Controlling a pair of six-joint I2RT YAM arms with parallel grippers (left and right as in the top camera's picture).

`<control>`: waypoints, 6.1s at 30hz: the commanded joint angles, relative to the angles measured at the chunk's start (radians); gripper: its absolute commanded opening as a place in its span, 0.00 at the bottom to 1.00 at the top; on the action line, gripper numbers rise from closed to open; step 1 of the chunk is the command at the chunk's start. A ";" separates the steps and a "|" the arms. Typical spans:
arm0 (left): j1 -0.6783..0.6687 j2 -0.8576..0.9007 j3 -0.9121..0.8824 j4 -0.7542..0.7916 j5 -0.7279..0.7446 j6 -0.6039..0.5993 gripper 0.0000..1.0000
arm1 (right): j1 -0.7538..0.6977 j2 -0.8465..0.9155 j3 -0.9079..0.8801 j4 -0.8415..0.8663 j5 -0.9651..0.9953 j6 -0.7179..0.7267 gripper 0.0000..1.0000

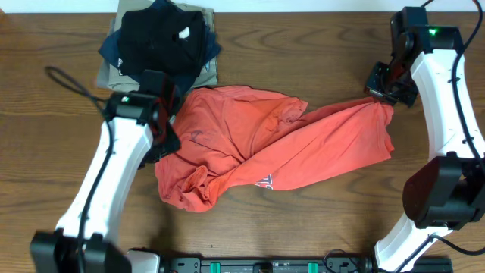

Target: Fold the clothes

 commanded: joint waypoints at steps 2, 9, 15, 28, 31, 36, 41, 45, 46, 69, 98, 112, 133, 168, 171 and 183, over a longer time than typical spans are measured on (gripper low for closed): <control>-0.008 0.077 0.007 0.008 0.139 0.110 0.59 | 0.003 -0.018 0.016 -0.002 0.013 0.015 0.01; -0.078 0.145 0.004 0.003 0.235 0.214 0.59 | 0.003 -0.018 0.016 -0.002 0.013 0.014 0.01; -0.134 0.145 -0.006 -0.042 0.243 0.293 0.81 | 0.003 -0.018 0.016 -0.002 0.013 0.003 0.01; -0.135 0.145 -0.299 0.201 0.400 0.340 0.91 | 0.003 -0.018 0.016 0.005 0.013 0.004 0.01; -0.136 0.145 -0.304 0.211 0.399 0.340 0.75 | 0.003 -0.018 0.016 0.005 0.013 0.004 0.01; -0.136 0.145 -0.303 0.227 0.395 0.340 0.43 | 0.003 -0.018 0.016 0.002 0.013 0.004 0.01; -0.135 0.145 -0.303 0.229 0.355 0.339 0.28 | 0.003 -0.018 0.016 0.002 0.013 0.004 0.01; -0.135 0.145 -0.297 0.220 0.296 0.311 0.06 | 0.003 -0.018 0.016 0.002 0.013 0.004 0.01; -0.135 0.142 -0.293 0.216 0.275 0.293 0.06 | 0.003 -0.018 0.016 0.002 0.013 0.004 0.01; -0.133 -0.469 -0.150 0.038 0.046 0.178 0.05 | -0.002 -0.104 0.016 -0.068 0.026 0.003 0.01; -0.133 -0.656 0.679 -0.213 0.031 0.148 0.06 | -0.048 -0.692 0.235 -0.145 0.035 -0.091 0.01; -0.133 -0.061 0.675 0.338 0.231 0.207 0.06 | -0.182 -0.372 0.241 0.134 -0.136 -0.158 0.01; -0.088 0.162 1.094 0.468 0.237 0.298 0.07 | -0.610 -0.251 0.612 0.061 -0.428 -0.267 0.01; -0.376 0.512 0.484 0.184 0.438 0.284 0.62 | -0.514 -0.161 0.131 -0.015 -0.398 -0.299 0.86; -0.376 0.512 0.380 0.290 0.495 0.284 0.61 | -0.504 -0.161 0.129 -0.045 -0.398 -0.299 0.87; -0.376 0.517 0.230 0.447 0.512 0.283 0.48 | -0.448 -0.161 0.031 -0.044 -0.397 -0.307 0.84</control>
